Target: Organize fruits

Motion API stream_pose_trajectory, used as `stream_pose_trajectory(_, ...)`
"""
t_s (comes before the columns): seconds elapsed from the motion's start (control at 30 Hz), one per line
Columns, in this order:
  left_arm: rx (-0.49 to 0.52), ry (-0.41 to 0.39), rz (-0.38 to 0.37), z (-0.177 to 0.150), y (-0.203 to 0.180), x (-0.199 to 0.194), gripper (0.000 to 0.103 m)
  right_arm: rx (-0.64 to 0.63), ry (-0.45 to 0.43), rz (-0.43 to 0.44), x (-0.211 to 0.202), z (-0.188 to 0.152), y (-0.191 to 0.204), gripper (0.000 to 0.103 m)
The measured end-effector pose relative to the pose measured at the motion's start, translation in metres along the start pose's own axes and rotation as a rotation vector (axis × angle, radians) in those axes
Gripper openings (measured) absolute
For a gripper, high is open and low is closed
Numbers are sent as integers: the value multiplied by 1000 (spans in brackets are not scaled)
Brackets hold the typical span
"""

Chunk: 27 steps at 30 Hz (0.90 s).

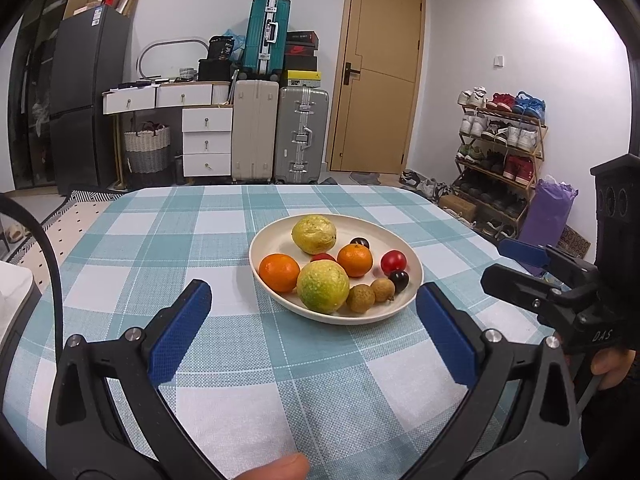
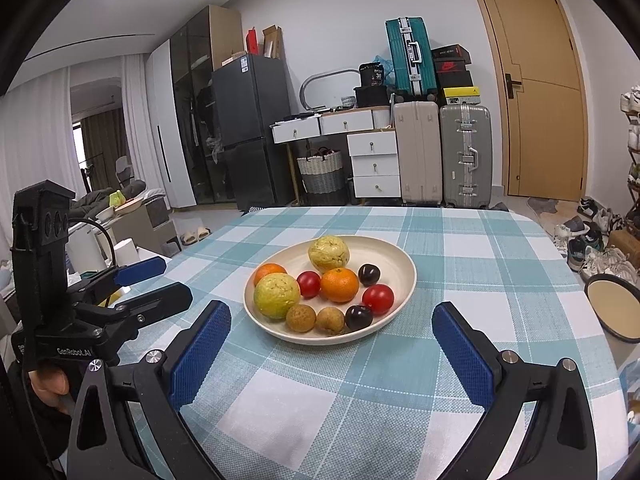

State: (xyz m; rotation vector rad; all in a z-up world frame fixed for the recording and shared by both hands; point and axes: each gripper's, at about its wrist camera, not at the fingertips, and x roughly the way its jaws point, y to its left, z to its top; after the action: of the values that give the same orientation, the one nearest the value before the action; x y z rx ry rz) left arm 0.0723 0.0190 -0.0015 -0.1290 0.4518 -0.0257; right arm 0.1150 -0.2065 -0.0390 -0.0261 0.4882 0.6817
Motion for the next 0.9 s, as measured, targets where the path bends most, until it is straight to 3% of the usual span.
stream_pose_trajectory(0.9, 0, 0, 2, 0, -1, 0, 102, -7, 1, 4, -2, -1, 0, 103)
